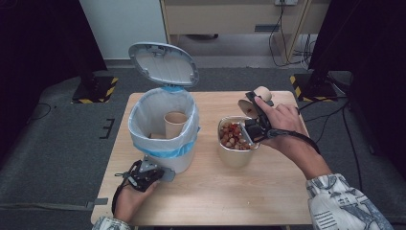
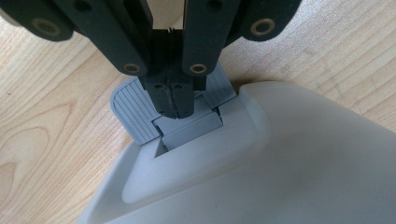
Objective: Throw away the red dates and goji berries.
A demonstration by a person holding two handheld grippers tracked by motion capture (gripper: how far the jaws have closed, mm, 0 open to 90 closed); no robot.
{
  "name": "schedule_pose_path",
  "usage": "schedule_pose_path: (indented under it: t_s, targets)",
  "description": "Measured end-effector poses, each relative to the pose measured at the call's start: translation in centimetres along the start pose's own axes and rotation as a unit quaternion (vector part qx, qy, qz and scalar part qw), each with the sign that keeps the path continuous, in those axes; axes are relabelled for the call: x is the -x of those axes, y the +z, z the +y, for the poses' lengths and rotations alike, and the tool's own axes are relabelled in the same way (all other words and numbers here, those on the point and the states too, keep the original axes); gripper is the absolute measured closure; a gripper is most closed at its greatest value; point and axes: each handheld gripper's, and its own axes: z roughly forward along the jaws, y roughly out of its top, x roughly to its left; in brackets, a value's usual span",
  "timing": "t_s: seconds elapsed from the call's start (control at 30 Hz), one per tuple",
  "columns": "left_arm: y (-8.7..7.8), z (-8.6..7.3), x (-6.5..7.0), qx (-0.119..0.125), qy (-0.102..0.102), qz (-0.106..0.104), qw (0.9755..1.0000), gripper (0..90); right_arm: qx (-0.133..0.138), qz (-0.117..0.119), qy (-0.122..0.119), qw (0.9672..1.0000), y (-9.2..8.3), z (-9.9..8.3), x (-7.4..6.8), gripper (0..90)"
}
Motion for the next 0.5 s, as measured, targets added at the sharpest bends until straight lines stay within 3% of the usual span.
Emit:
schedule_pose_path:
  t_s: [0.17,0.37,0.5]
  targets:
    - [0.0,0.0,0.0,0.0,0.0,0.0,1.0,89.8,-0.004,-0.012,-0.03,0.9995,-0.4,0.1,0.7,29.8]
    - [0.0,0.0,0.0,0.0,-0.001,0.0,1.0,89.8,-0.007,-0.029,-0.05,0.9983,-1.0,0.1,1.9,29.8]
    - [0.0,0.0,0.0,0.0,-0.001,0.0,1.0,89.8,-0.009,-0.034,-0.08,0.9961,-1.1,0.4,2.2,29.8]
